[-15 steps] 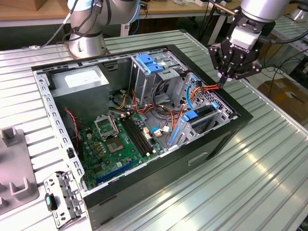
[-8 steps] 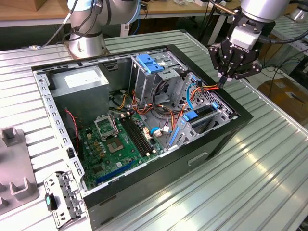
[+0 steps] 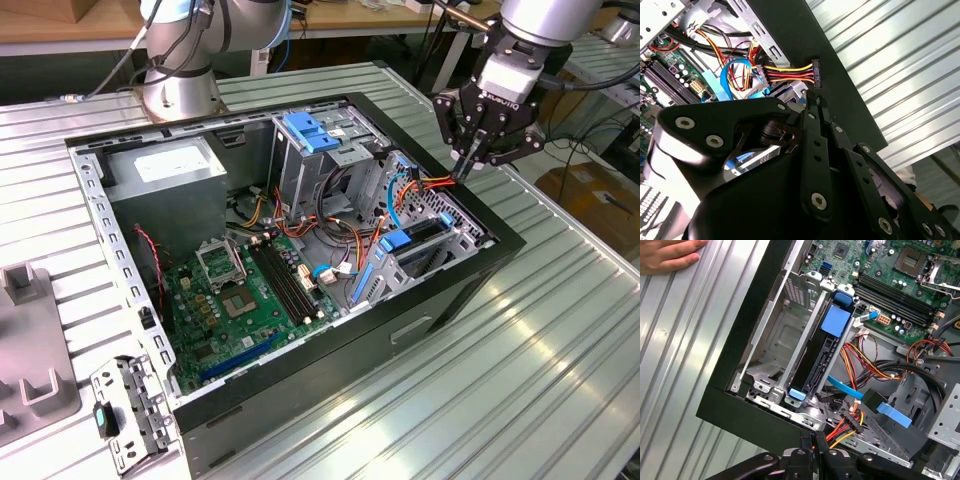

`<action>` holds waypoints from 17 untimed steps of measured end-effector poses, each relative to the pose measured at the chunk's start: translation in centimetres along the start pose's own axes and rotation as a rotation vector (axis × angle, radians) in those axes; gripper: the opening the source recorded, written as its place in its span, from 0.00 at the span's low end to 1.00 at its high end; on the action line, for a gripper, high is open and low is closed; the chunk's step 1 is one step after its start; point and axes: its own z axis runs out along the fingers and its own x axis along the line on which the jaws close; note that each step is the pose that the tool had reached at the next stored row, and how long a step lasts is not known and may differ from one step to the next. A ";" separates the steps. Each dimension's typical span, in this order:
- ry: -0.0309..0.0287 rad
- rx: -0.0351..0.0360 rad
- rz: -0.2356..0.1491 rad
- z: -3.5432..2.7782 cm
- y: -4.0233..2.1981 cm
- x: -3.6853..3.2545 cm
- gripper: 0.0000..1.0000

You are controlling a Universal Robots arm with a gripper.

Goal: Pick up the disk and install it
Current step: 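Insert the first disk wire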

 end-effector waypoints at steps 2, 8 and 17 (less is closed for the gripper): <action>-0.0027 0.0028 -0.050 0.13 -0.37 0.17 0.25; -0.0084 0.0092 -0.169 0.44 -0.54 0.25 0.26; -0.0114 0.0126 -0.229 0.89 -1.24 0.43 0.33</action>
